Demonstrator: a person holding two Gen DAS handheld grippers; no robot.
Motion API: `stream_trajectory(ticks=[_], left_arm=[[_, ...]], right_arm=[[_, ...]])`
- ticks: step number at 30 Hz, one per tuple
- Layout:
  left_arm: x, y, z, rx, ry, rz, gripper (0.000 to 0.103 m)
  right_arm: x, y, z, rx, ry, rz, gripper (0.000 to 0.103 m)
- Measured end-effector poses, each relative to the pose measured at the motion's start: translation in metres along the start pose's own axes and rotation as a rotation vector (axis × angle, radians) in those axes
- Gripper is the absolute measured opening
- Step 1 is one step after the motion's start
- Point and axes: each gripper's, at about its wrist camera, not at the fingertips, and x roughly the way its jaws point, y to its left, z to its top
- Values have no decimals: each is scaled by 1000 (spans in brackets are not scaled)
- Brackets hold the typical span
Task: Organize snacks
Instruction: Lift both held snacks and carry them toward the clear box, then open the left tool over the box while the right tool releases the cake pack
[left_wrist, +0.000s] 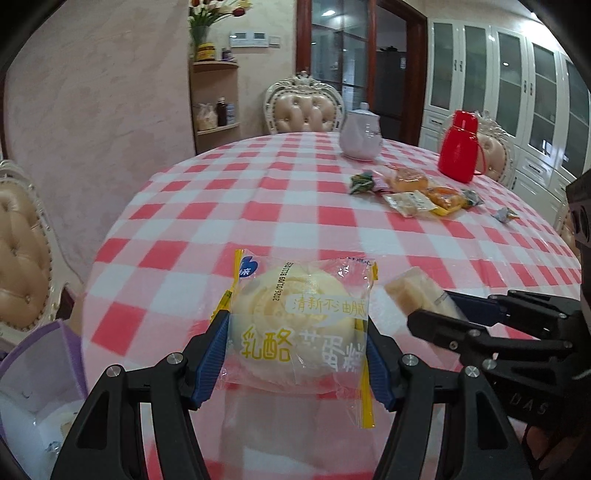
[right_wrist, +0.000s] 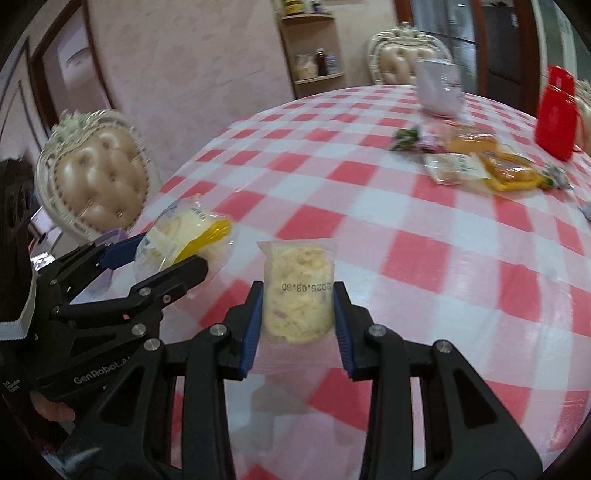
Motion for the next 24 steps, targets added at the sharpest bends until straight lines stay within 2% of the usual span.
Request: stream_trajectory(ticks=[13, 24], left_arm=[[-33, 83, -25, -128, 5, 147, 66], [-66, 152, -56, -239, 15, 295, 66]], right_arm=[[24, 75, 2, -127, 22, 102, 40], [40, 161, -7, -286, 59, 232, 40]])
